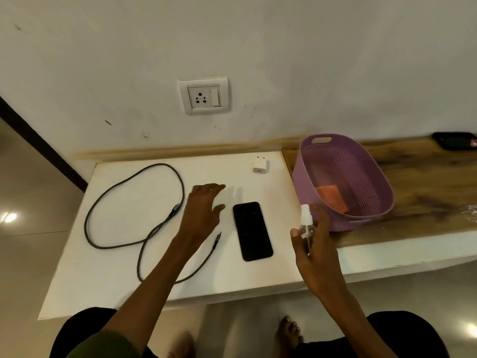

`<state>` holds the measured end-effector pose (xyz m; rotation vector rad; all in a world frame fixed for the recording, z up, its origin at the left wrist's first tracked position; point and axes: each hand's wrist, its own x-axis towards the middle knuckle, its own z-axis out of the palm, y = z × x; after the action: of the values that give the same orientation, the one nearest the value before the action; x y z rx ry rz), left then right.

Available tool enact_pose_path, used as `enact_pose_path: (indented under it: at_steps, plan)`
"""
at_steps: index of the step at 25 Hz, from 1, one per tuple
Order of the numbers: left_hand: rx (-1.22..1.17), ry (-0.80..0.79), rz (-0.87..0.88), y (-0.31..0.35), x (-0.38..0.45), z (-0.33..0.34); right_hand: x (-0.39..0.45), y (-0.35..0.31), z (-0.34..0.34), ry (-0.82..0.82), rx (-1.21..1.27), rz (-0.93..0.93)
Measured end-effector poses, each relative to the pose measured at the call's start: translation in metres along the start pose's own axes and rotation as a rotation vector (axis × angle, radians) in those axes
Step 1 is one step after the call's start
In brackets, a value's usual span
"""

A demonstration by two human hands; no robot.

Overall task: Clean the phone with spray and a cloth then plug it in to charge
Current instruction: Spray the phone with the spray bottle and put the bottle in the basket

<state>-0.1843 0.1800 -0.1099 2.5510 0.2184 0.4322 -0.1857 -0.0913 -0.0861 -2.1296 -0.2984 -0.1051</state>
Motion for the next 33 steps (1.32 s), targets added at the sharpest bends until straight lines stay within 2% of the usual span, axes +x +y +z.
enact_pose_path:
  at_steps: [4,6,8,14,20,27,31,33]
  plan:
    - [-0.11,-0.139,-0.125,-0.022,0.004,0.003,0.017,-0.001,0.02,-0.049,0.086,-0.017]
    - [-0.134,-0.158,-0.177,-0.027,0.007,0.01,0.029,0.001,0.033,-0.073,0.079,-0.044]
    - [-0.175,-0.108,-0.187,-0.025,0.006,0.01,0.037,-0.004,0.04,-0.091,0.069,-0.068]
    - [-0.451,0.203,-0.192,0.005,0.02,-0.021,0.069,-0.017,0.079,-0.169,0.132,-0.08]
    - [-0.744,0.319,-0.307,0.017,0.029,-0.045,0.077,-0.029,0.116,-0.342,0.231,-0.135]
    - [-0.845,0.292,-0.366,0.026,0.029,-0.04,0.081,-0.039,0.128,-0.288,0.189,-0.202]
    - [-0.766,0.278,-0.282,0.032,0.03,-0.04,0.078,-0.041,0.129,-0.287,0.203,-0.259]
    - [-0.77,0.257,-0.284,0.033,0.029,-0.038,0.078,-0.043,0.13,-0.294,0.226,-0.23]
